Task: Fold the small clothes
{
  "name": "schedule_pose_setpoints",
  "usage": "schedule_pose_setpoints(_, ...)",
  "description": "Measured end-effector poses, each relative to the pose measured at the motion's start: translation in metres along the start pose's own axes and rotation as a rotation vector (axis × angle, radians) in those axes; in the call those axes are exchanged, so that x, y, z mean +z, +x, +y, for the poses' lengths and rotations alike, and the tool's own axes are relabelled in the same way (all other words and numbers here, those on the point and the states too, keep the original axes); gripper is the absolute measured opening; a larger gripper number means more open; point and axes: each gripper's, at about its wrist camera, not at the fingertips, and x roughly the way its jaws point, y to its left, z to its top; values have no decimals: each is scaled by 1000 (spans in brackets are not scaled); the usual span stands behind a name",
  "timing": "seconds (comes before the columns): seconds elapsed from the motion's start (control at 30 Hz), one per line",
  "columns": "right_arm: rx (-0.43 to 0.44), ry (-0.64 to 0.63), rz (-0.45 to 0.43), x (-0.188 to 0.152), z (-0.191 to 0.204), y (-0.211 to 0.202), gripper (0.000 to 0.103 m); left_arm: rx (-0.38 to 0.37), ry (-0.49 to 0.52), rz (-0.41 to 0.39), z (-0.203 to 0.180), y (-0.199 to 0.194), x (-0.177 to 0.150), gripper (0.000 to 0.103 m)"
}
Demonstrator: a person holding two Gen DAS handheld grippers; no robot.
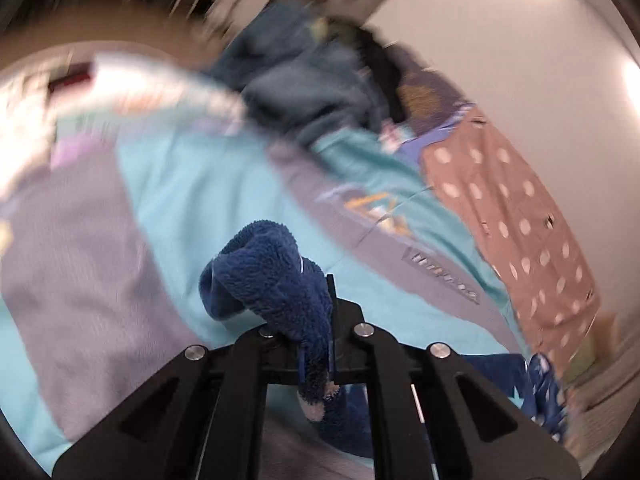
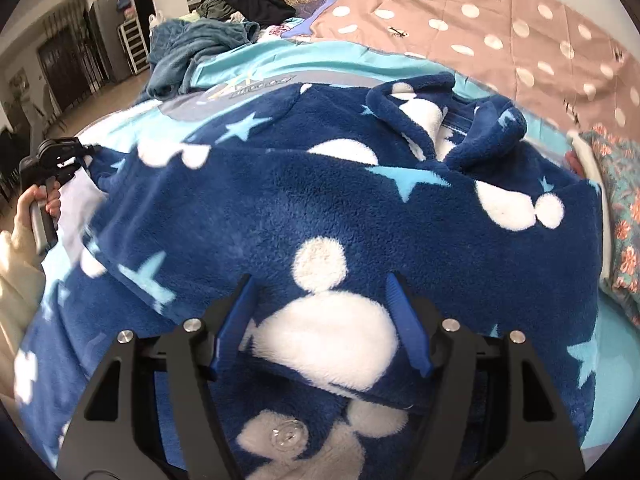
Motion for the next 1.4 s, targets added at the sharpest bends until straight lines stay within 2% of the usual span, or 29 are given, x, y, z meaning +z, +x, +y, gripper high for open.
schedule_pose_setpoints(0.1, 74, 106, -16, 10, -12, -18, 70, -48, 260, -166, -82, -50, 2, 7)
schedule_pose_setpoints(0.13, 95, 130, -31, 13, -16, -25, 71, -80, 378, -224, -117, -69, -5, 7)
schedule_pose_setpoints(0.17, 114, 155, -49, 17, -20, -33, 73, -100, 449, -255, -136, -80, -11, 7)
schedule_pose_setpoints(0.23, 167, 215, -94, 26, -30, -53, 79, -131, 644, -316, -184, -103, -39, 7)
schedule_pose_setpoints(0.3, 240, 273, -126, 34, -40, -70, 83, -168, 863, -369, -233, -121, -80, 7)
schedule_pose_setpoints(0.4, 427, 386, -137, 42, -56, -84, 87, -197, 1113, -427, -278, -131, -144, 7)
schedule_pose_setpoints(0.47, 522, 453, -117, 44, -64, -82, 87, -207, 1225, -442, -291, -132, -182, 7)
schedule_pose_setpoints(0.5, 557, 481, -106, 44, -67, -79, 89, -221, 1271, -425, -294, -130, -201, 7)
schedule_pose_setpoints(0.57, 669, 545, -46, 46, -71, -65, 91, -232, 1340, -415, -301, -125, -225, 7)
schedule_pose_setpoints(0.6, 757, 582, -1, 47, -73, -54, 91, -232, 1370, -418, -303, -124, -235, 7)
schedule_pose_setpoints(0.7, 885, 683, 79, 48, -76, -29, 91, -235, 1461, -421, -304, -124, -264, 7)
schedule_pose_setpoints(0.77, 917, 742, 128, 47, -78, -11, 91, -227, 1503, -434, -302, -127, -276, 7)
schedule_pose_setpoints(0.87, 917, 788, 179, 46, -77, 2, 89, -208, 1554, -443, -301, -125, -286, 7)
schedule_pose_setpoints(0.9, 913, 793, 186, 46, -74, 4, 82, -199, 1569, -448, -300, -124, -288, 7)
schedule_pose_setpoints(0.93, 904, 791, 190, 47, -71, 4, 66, -189, 1582, -453, -302, -122, -291, 7)
schedule_pose_setpoints(0.97, 884, 783, 198, 48, -69, 3, 54, -176, 1597, -458, -302, -121, -293, 7)
schedule_pose_setpoints(1.0, 857, 774, 204, 50, -67, 2, 32, -169, 1602, -463, -303, -120, -294, 7)
schedule_pose_setpoints(1.03, 830, 760, 198, 54, -65, -3, 24, -164, 1602, -466, -304, -121, -294, 7)
schedule_pose_setpoints(1.1, 759, 699, 172, 67, -61, -15, 14, -160, 1587, -468, -309, -124, -289, 7)
schedule_pose_setpoints(1.17, 723, 636, 139, 78, -57, -26, 13, -159, 1570, -486, -316, -130, -285, 7)
schedule_pose_setpoints(1.27, 660, 490, 87, 106, -50, -57, 12, -148, 1534, -562, -337, -141, -272, 8)
schedule_pose_setpoints(1.4, 571, 296, 3, 139, -46, -109, 11, -186, 1457, -604, -373, -160, -263, 8)
